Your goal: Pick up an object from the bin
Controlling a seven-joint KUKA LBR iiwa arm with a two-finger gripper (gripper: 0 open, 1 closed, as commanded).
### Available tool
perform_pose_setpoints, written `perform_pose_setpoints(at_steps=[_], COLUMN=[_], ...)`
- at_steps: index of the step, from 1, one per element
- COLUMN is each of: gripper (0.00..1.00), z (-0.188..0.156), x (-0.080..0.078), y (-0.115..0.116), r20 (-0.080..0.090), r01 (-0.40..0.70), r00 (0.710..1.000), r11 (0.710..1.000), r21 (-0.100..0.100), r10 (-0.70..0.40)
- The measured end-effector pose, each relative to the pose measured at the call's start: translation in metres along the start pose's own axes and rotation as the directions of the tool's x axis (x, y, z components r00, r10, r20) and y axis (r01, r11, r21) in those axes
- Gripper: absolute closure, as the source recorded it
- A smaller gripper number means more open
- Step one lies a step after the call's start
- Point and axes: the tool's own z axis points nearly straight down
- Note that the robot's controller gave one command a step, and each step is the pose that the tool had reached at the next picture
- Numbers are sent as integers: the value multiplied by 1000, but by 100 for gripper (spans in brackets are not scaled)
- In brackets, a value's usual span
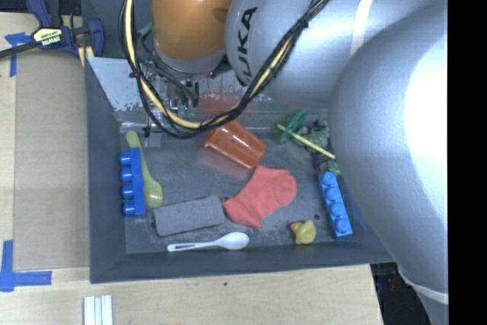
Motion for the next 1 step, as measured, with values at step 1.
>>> perform_pose_setpoints(at_steps=[1], gripper=[0], z=[0], x=[0], y=[0], r20=[0], r01=[0], r00=[1000], r11=[1000], r21=[0], r10=[0])
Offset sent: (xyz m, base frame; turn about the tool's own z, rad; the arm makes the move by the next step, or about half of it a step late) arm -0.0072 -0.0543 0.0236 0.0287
